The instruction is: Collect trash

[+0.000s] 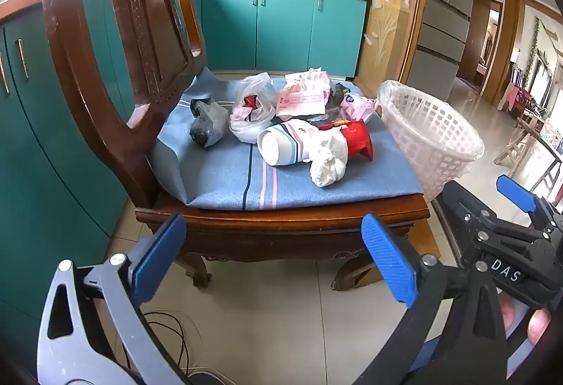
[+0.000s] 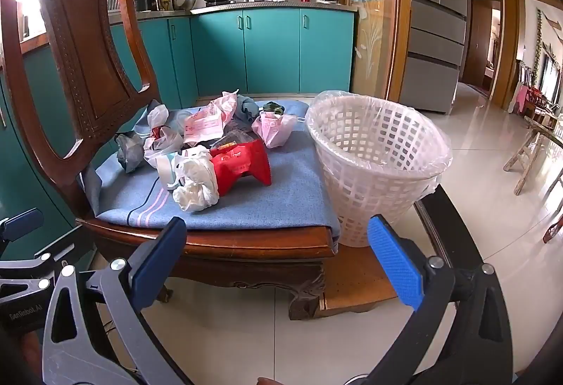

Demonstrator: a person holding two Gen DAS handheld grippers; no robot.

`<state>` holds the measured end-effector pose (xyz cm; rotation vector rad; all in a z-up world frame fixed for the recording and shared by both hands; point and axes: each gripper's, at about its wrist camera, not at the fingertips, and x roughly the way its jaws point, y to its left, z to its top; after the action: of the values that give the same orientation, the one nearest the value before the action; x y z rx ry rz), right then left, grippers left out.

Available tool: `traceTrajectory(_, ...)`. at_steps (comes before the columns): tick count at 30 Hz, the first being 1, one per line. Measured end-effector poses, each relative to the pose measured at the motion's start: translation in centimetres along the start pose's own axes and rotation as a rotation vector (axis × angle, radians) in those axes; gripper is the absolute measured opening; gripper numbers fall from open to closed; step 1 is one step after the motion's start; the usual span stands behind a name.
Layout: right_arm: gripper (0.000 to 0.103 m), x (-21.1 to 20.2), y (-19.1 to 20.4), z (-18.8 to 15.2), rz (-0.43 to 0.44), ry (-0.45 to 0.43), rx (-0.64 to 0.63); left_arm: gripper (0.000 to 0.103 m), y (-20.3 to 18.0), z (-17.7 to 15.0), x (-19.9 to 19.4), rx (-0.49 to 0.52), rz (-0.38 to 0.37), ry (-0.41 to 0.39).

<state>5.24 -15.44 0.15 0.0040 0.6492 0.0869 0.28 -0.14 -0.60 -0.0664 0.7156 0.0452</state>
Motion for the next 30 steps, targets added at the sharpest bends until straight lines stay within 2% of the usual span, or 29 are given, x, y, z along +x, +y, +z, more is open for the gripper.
traceTrajectory(30, 0.1, 0.02, -0.22, -0.04, 0.0, 0.001, 0.002, 0.1, -0.3, -0.21, -0.19, 0.007, 0.003, 0.002)
